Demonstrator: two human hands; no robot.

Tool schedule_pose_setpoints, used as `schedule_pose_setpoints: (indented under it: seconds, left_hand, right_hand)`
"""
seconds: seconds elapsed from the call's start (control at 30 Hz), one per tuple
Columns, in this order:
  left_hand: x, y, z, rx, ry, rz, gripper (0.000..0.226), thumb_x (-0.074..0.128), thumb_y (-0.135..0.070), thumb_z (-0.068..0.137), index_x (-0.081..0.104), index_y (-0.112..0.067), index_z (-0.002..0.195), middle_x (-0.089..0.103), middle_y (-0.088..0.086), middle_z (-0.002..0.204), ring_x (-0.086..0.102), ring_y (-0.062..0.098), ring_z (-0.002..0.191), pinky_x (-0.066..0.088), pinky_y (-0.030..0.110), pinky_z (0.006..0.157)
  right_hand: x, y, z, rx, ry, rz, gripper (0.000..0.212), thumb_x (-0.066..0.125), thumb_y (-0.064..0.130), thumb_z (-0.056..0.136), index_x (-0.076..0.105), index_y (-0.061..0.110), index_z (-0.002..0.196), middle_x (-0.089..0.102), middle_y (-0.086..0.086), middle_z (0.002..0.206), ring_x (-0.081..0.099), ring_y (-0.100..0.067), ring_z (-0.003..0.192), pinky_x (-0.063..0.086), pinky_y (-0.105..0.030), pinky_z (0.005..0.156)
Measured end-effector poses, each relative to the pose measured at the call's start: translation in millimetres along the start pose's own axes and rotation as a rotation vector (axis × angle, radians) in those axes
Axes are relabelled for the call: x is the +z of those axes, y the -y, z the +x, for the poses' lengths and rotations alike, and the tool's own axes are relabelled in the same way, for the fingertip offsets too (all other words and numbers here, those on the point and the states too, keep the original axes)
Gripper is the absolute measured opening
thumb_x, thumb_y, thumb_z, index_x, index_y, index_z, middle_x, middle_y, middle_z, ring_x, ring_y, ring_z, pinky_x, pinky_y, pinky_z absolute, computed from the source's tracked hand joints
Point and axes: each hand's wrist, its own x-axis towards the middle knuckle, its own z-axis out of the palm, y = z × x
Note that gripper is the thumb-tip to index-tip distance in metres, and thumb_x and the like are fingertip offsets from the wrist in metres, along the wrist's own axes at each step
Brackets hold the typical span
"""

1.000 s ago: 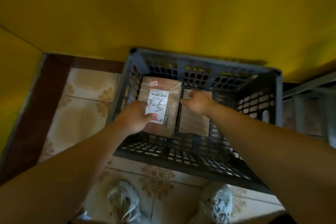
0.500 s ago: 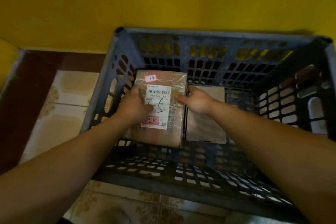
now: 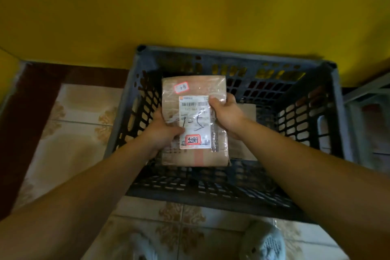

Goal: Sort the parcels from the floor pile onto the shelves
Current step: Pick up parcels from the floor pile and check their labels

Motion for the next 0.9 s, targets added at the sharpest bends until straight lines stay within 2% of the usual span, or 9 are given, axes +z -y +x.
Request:
schedule_pose_setpoints:
  seconds: [0.1, 0.23, 0.3, 0.4, 0.53, 0.63, 0.73, 0.8, 0.9]
  left_hand:
    - [-14, -35, -61, 0.017, -0.030, -0.072, 0.070, 0.070, -0.005, 0.085, 0.030, -0.019, 0.141, 0.061, 0.000, 0.119, 0.062, 0.013, 0.092, 0.051, 0.024, 0.065]
    - [-44, -101, -158, 0.126, -0.013, -0.083, 0.044, 0.068, -0.007, 0.086, 0.053, -0.033, 0.119, 0.068, -0.005, 0.107, 0.064, 0.006, 0.086, 0.055, 0.029, 0.071]
    - [-61, -136, -210, 0.189, 0.021, -0.089, 0.050, 0.066, -0.003, 0.087, 0.053, -0.042, 0.115, 0.070, -0.012, 0.098, 0.065, 0.003, 0.084, 0.057, 0.028, 0.075]
    - [-86, -185, -288, 0.254, 0.109, -0.105, 0.064, 0.064, 0.002, 0.088, 0.047, -0.039, 0.134, 0.068, -0.015, 0.111, 0.066, 0.002, 0.099, 0.056, 0.021, 0.076]
    - [-109, -237, -392, 0.306, 0.089, -0.143, 0.075, 0.063, -0.002, 0.090, 0.033, -0.040, 0.147, 0.065, -0.014, 0.122, 0.064, 0.010, 0.109, 0.056, 0.037, 0.089]
    - [-119, -263, -463, 0.375, 0.024, -0.157, 0.071, 0.064, -0.010, 0.092, 0.032, -0.043, 0.146, 0.064, -0.018, 0.120, 0.063, 0.006, 0.106, 0.056, 0.036, 0.087]
    - [-126, -279, -515, 0.492, 0.007, -0.130, 0.066, 0.061, -0.018, 0.094, 0.030, -0.046, 0.145, 0.061, -0.019, 0.120, 0.060, 0.000, 0.104, 0.052, 0.027, 0.080]
    - [-128, -286, -545, 0.578, -0.003, -0.099, 0.059, 0.059, -0.023, 0.096, 0.032, -0.045, 0.143, 0.061, -0.019, 0.118, 0.061, 0.003, 0.104, 0.050, 0.026, 0.078]
    - [-129, -288, -589, 0.712, 0.043, -0.150, 0.051, 0.056, -0.017, 0.097, 0.039, -0.041, 0.139, 0.063, -0.019, 0.117, 0.062, 0.000, 0.105, 0.052, 0.023, 0.081]
  right_hand:
    - [-22, 48, -50, 0.002, -0.078, -0.043, 0.058, 0.045, 0.053, 0.099, 0.031, 0.024, 0.148, 0.060, -0.007, 0.129, 0.059, -0.031, 0.112, 0.048, -0.047, 0.099]
    - [-58, 127, -128, 0.007, -0.149, -0.042, 0.060, 0.039, 0.053, 0.102, 0.026, 0.023, 0.152, 0.057, -0.009, 0.134, 0.056, -0.035, 0.117, 0.044, -0.038, 0.094]
    - [-77, 168, -176, -0.014, -0.181, -0.026, 0.062, 0.038, 0.049, 0.104, 0.018, 0.022, 0.155, 0.055, -0.006, 0.131, 0.054, -0.034, 0.121, 0.038, -0.031, 0.090]
    - [-106, 230, -254, -0.071, -0.191, -0.017, 0.066, 0.038, 0.044, 0.105, 0.007, 0.022, 0.159, 0.054, -0.013, 0.140, 0.053, -0.036, 0.125, 0.034, -0.028, 0.087]
    - [-143, 298, -365, -0.174, -0.189, -0.027, 0.071, 0.046, 0.044, 0.102, 0.005, 0.030, 0.158, 0.059, -0.004, 0.121, 0.058, -0.028, 0.110, 0.037, -0.027, 0.087]
    - [-164, 330, -445, -0.250, -0.227, -0.062, 0.083, 0.053, 0.046, 0.098, -0.004, 0.033, 0.158, 0.058, -0.003, 0.127, 0.059, -0.030, 0.112, 0.039, -0.028, 0.087]
    - [-174, 345, -508, -0.340, -0.289, -0.050, 0.092, 0.059, 0.047, 0.095, -0.010, 0.040, 0.155, 0.060, 0.006, 0.119, 0.063, -0.020, 0.095, 0.049, -0.031, 0.087]
    - [-178, 350, -546, -0.391, -0.343, -0.008, 0.094, 0.062, 0.044, 0.094, -0.011, 0.046, 0.152, 0.062, 0.008, 0.124, 0.069, -0.015, 0.090, 0.058, -0.035, 0.078]
    - [-183, 352, -606, -0.437, -0.445, 0.038, 0.094, 0.063, 0.039, 0.094, -0.009, 0.043, 0.154, 0.057, 0.012, 0.120, 0.064, -0.003, 0.075, 0.050, -0.016, 0.055]
